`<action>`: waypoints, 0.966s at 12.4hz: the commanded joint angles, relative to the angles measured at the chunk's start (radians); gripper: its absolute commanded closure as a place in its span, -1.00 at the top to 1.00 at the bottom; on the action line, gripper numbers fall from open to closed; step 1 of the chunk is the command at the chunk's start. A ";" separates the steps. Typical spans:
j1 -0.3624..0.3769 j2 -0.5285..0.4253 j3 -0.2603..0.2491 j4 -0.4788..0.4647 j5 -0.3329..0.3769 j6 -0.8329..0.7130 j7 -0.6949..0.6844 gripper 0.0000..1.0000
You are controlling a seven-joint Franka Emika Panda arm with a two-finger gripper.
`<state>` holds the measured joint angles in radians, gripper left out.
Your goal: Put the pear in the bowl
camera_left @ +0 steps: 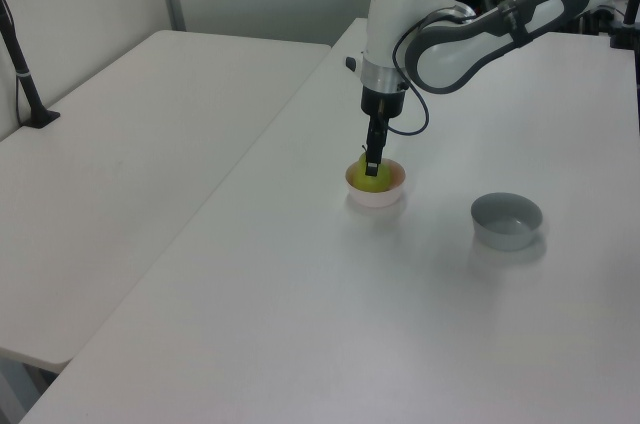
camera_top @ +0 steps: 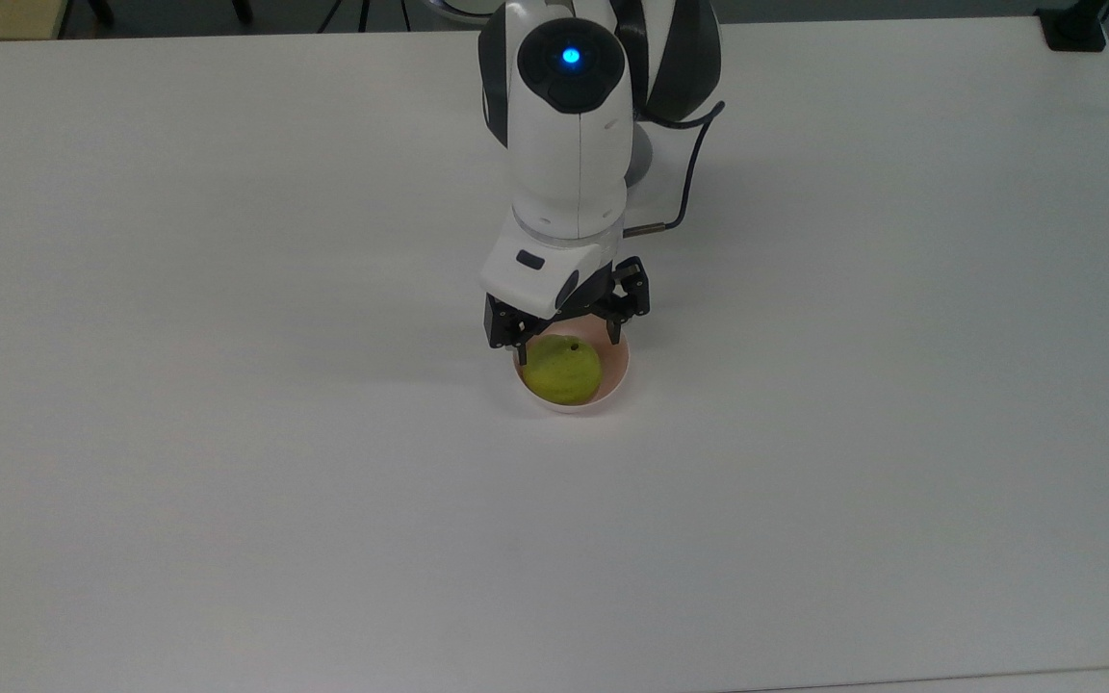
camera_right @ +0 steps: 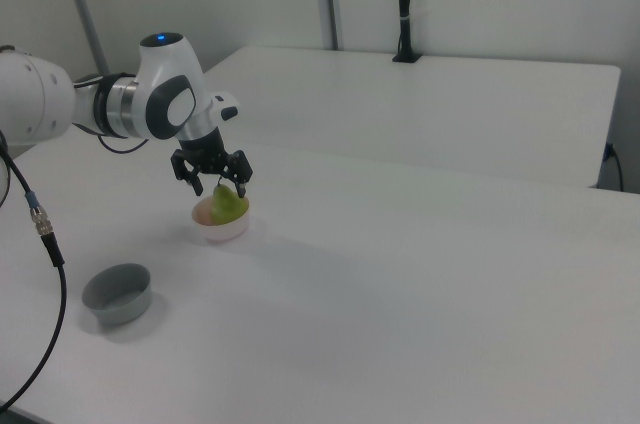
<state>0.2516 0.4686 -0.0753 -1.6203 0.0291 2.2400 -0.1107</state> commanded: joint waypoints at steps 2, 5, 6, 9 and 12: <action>-0.011 -0.096 -0.001 -0.015 -0.017 -0.078 0.022 1.00; -0.049 -0.183 -0.001 -0.015 -0.011 -0.176 0.025 1.00; -0.063 -0.218 0.000 -0.013 -0.008 -0.230 0.025 1.00; -0.129 -0.321 0.002 0.002 -0.005 -0.388 0.025 1.00; -0.204 -0.407 0.017 0.002 -0.005 -0.531 0.026 1.00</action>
<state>0.1044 0.1409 -0.0794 -1.5989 0.0292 1.8028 -0.1077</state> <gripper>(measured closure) 0.000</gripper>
